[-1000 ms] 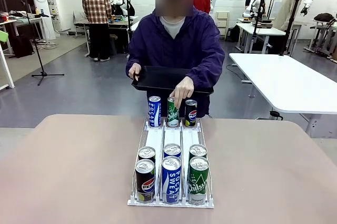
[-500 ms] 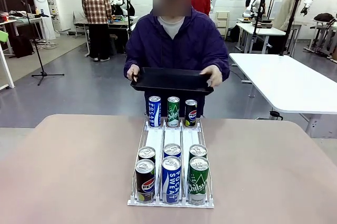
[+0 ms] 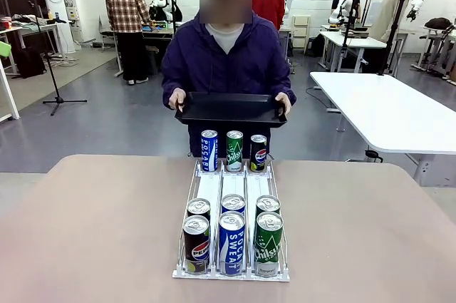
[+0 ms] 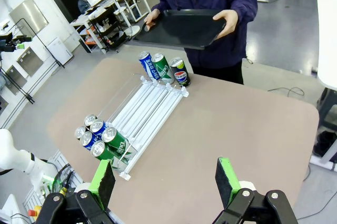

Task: Retrieve and hand over the desired beverage to the person.
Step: Pick up a can of the same type that the person held from the Automatic Can Dispenser.

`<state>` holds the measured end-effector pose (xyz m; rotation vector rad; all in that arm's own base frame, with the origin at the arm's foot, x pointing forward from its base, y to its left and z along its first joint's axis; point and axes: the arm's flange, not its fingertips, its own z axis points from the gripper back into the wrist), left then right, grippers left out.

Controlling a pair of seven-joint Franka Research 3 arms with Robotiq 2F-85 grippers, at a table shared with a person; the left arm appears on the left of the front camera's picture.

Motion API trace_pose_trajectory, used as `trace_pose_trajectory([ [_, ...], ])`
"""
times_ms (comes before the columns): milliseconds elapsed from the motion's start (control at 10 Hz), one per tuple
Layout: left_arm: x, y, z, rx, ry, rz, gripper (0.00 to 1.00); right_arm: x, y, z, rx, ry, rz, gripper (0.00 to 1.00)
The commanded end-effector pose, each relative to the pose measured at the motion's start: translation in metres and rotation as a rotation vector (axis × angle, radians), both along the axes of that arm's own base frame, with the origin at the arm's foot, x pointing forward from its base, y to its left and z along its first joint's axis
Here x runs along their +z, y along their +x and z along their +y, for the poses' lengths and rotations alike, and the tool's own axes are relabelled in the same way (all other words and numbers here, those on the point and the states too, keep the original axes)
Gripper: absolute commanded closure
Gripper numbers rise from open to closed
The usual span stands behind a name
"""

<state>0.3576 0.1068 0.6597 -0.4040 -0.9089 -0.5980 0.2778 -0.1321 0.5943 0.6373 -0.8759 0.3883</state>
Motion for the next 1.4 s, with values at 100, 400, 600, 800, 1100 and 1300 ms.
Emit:
trace_pose_trajectory([
  [100, -0.001, 0.002, -0.001, 0.007, -0.002, -0.014, 0.00, -0.003, 0.013, 0.064, 0.134, -0.144, 0.119, 0.00],
  [400, -0.001, 0.002, -0.001, 0.007, -0.002, -0.014, 0.00, 0.009, 0.025, 0.183, 0.129, -0.377, 0.321, 0.00],
  [600, -0.001, 0.002, -0.001, 0.007, -0.002, -0.014, 0.00, -0.012, 0.039, 0.266, -0.061, -0.529, 0.466, 0.00],
  [800, -0.001, 0.002, -0.001, 0.007, -0.002, -0.014, 0.00, -0.041, 0.041, 0.325, -0.103, -0.655, 0.547, 0.00],
  [1100, -0.001, 0.002, -0.001, 0.007, -0.002, -0.014, 0.00, -0.050, 0.043, 0.353, -0.155, -0.599, 0.559, 0.00],
  [1300, -0.001, 0.002, -0.001, 0.007, -0.002, -0.014, 0.00, -0.060, 0.041, 0.354, -0.137, -0.637, 0.549, 0.00],
])
